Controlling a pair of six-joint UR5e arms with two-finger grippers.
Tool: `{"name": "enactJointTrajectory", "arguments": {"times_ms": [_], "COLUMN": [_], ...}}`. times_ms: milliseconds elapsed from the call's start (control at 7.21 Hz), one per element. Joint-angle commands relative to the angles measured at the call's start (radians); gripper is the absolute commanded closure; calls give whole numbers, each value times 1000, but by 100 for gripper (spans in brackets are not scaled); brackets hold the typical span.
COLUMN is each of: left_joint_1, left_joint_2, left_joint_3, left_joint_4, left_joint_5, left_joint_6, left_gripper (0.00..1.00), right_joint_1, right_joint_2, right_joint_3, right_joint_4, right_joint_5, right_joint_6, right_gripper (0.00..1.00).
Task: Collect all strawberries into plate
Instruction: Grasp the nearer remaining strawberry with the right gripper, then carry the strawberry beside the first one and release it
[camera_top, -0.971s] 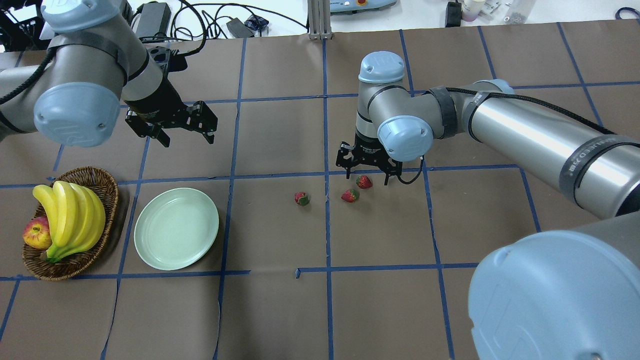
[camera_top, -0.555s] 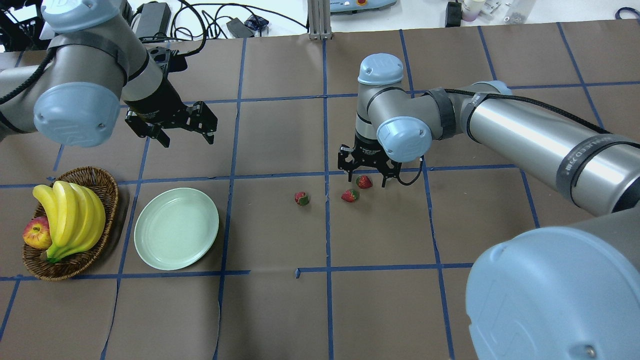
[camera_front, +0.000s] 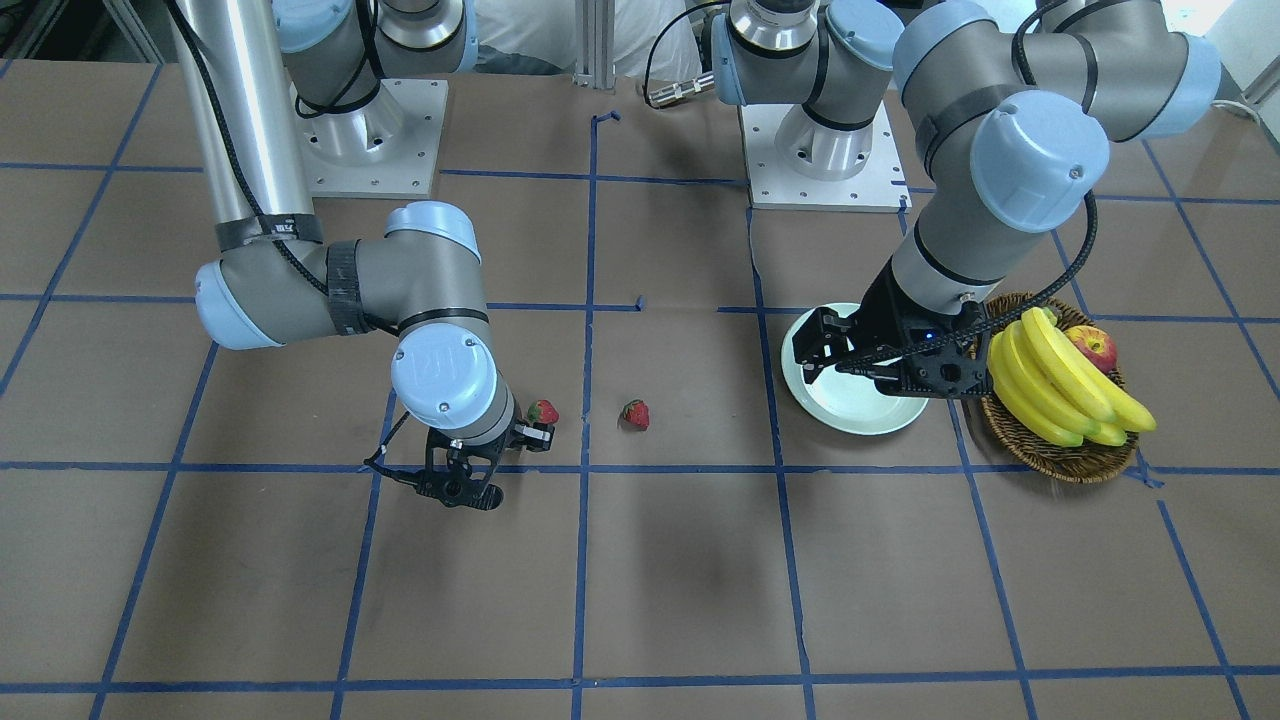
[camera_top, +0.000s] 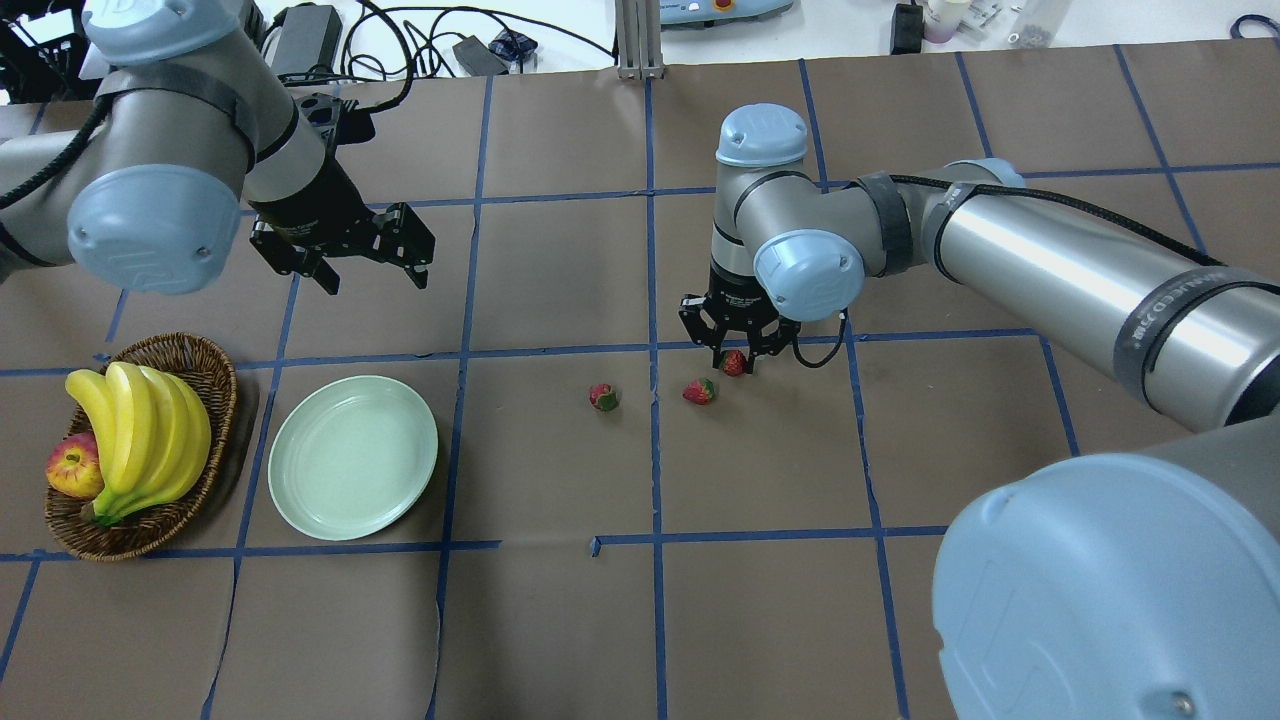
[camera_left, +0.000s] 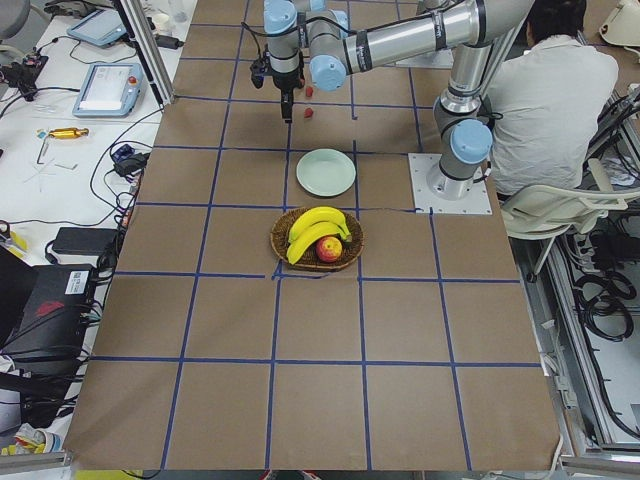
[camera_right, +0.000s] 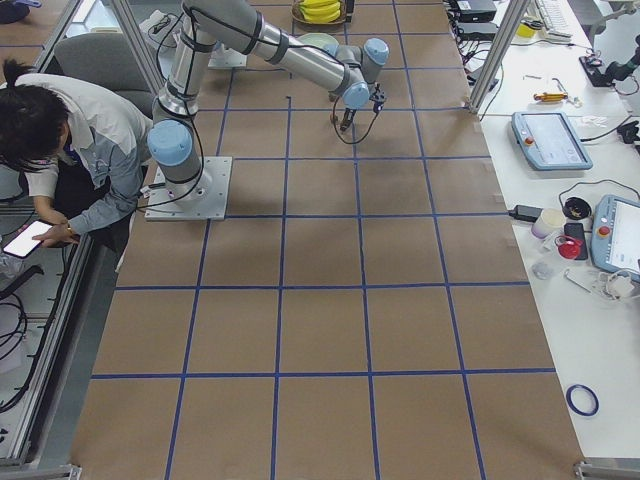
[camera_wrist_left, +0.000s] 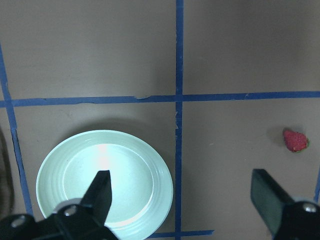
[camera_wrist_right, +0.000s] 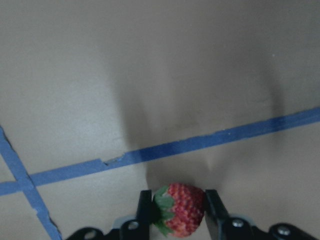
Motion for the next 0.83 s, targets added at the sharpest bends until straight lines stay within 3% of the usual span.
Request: {"name": "enactJointTrajectory", "arguments": {"times_ms": [0,277,694], "left_joint_1": [1,1,1], "left_joint_2": [0,2,0], "left_joint_3": [2,2,2], "left_joint_4": [1,1,-6], "left_joint_5": [2,-1,-3], "left_joint_6": [3,-9,-11], "left_gripper": [0,0,0], "right_joint_1": [0,43,182], "right_joint_2": [-66,-124,-111], "right_joint_3": [-34,-71,-96], "right_joint_4": [25,61,38], "right_joint_5": [-11,4,47], "right_joint_6": [-9,3,1], "right_gripper": [100,100,100]}}
